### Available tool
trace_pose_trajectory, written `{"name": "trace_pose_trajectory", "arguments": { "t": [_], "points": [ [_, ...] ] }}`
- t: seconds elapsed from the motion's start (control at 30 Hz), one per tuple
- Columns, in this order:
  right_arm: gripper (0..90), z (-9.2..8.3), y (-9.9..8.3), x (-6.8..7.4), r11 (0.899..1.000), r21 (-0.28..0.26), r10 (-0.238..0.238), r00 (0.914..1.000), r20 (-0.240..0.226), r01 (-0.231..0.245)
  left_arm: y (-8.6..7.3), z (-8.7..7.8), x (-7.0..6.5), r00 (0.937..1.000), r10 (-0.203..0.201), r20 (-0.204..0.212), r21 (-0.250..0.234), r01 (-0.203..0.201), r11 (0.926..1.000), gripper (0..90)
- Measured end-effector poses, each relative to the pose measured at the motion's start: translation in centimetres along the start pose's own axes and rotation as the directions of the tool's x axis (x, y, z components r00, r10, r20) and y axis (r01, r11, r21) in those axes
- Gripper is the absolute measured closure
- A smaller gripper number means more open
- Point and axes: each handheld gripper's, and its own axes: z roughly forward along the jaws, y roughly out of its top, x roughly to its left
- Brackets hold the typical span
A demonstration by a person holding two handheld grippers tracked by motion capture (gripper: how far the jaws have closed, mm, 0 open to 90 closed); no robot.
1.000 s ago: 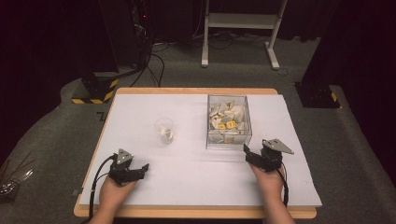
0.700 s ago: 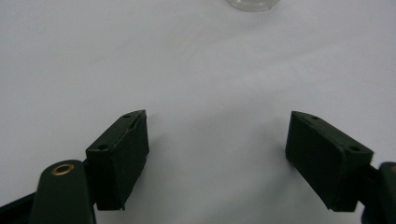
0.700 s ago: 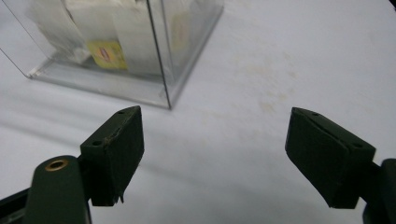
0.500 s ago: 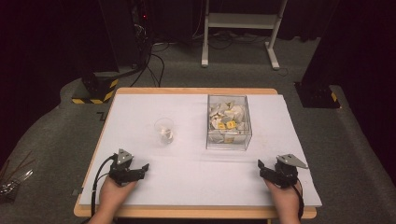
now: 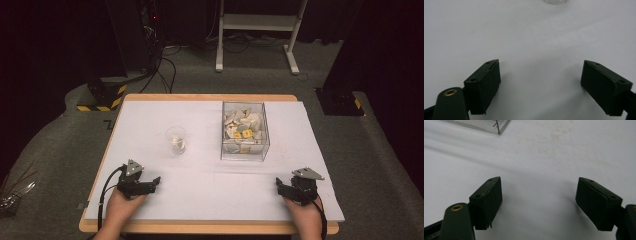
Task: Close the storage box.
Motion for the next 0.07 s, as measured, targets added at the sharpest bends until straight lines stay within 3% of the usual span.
{"name": "trace_pose_trajectory", "arguments": {
  "t": [0.07],
  "points": [
    [21.2, -0.04, -0.01, -0.08, 1.0, -0.001, 0.01, 0.9999, -0.003, -0.01, -0.01, -0.01, -0.01, 1.0, 0.0, 0.0, 0.0, 0.0, 1.0, 16.3]
  ]
}}
